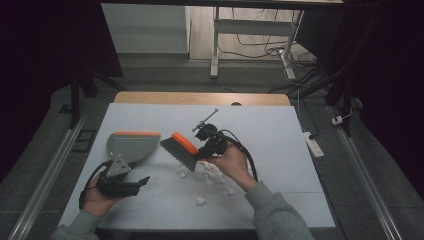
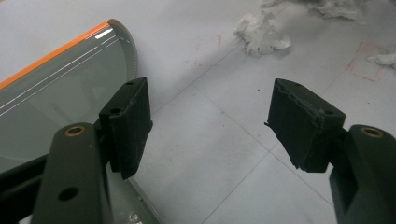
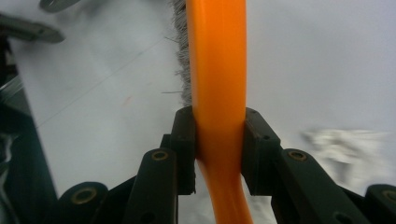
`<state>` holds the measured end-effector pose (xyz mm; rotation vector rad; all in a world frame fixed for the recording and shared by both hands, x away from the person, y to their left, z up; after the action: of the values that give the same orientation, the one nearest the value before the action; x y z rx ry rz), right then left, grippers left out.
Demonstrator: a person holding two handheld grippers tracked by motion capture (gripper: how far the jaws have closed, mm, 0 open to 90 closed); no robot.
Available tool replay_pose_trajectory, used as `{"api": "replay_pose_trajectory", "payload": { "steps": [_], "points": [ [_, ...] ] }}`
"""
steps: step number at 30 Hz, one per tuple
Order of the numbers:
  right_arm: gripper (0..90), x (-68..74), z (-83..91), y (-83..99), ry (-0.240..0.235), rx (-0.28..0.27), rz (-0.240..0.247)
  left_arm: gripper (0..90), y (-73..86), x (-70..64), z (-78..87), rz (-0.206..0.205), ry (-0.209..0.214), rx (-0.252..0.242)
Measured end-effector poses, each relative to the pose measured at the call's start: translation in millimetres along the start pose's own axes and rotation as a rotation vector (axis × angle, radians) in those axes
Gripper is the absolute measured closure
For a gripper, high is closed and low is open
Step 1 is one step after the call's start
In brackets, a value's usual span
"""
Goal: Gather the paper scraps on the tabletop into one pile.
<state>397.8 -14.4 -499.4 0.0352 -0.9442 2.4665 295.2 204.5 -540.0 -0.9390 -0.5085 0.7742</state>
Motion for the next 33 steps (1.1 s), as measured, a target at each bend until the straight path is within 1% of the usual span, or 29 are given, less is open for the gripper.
{"api": "replay_pose_trajectory", "payload": {
  "steps": [3, 5, 7, 9, 10, 11, 13, 14, 16, 18, 21, 25, 26, 27, 29, 30, 33],
  "points": [
    [69.1, 9.9, -13.7, 5.8, -0.019, 0.039, -0.002, 30.7, 0.0, 0.1, 0.3, 0.001, -0.001, -0.001],
    [69.1, 13.1, -22.9, 8.8, -0.027, 0.065, 0.015, 30.6, 0.3, -0.1, -0.2, -0.002, -0.001, 0.004],
    [69.1, 18.1, -31.4, 9.1, -0.037, 0.073, 0.007, 30.6, 0.5, -0.4, -0.7, -0.004, 0.000, 0.006],
    [69.1, 22.2, -38.8, 8.7, -0.051, 0.082, 0.015, 30.7, 0.9, 0.0, -0.6, -0.006, 0.001, 0.009],
    [69.1, 23.5, -41.3, 7.6, -0.045, 0.084, 0.018, 30.6, 1.0, 0.2, -0.5, -0.003, 0.001, 0.008],
    [69.1, 22.5, -42.4, 6.3, -0.034, 0.085, 0.025, 30.6, 1.2, 0.6, -0.3, -0.003, -0.001, 0.008],
    [69.1, 18.0, -43.1, 5.9, -0.019, 0.101, 0.008, 30.6, 1.2, 0.7, 0.2, -0.001, 0.001, 0.005],
    [69.1, 14.3, -42.3, 7.1, -0.012, 0.107, -0.009, 30.6, 1.3, 0.5, 0.3, -0.001, 0.000, 0.004],
    [69.1, 6.0, -37.6, 12.4, 0.003, 0.121, -0.038, 30.6, 1.6, 0.3, 0.2, -0.006, -0.003, 0.006],
    [69.1, -1.6, -30.3, 19.4, 0.013, 0.119, -0.077, 30.6, 1.5, -0.3, -1.0, -0.013, -0.005, 0.009],
    [69.1, -12.8, -15.5, 29.6, 0.048, 0.111, -0.128, 30.5, 1.3, -1.5, -2.4, -0.019, -0.001, 0.013],
    [69.1, -26.9, 6.0, 40.1, 0.107, 0.109, -0.145, 30.5, 1.1, -1.5, -1.9, -0.020, 0.000, 0.012],
    [69.1, -29.7, 10.7, 41.0, 0.114, 0.100, -0.141, 30.5, 1.1, -1.4, -1.9, -0.020, 0.000, 0.012],
    [69.1, -30.9, 15.7, 40.9, 0.107, 0.087, -0.144, 30.5, 1.1, -1.4, -2.0, -0.020, 0.000, 0.012],
    [69.1, -31.1, 26.6, 35.8, 0.085, 0.032, -0.158, 30.5, 1.2, -1.5, -2.2, -0.020, 0.000, 0.013],
    [69.1, -30.3, 31.9, 31.8, 0.082, 0.003, -0.158, 30.5, 1.2, -1.4, -2.3, -0.019, 0.000, 0.013],
    [69.1, -26.4, 43.9, 21.3, 0.087, -0.047, -0.131, 30.5, 1.4, -1.4, -2.1, -0.020, -0.003, 0.014]
  ]
}}
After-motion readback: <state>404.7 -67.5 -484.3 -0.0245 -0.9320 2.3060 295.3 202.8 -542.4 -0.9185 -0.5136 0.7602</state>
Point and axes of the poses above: each handheld gripper's, and its own axes: z roughly backward along the jaws, y roughly out of its underside, x roughly to its left, the point moved 7 cm from there along -z, roughly forward along the jaws, and after that the axes turned 12 degrees about -x, right-handed, at the moved point
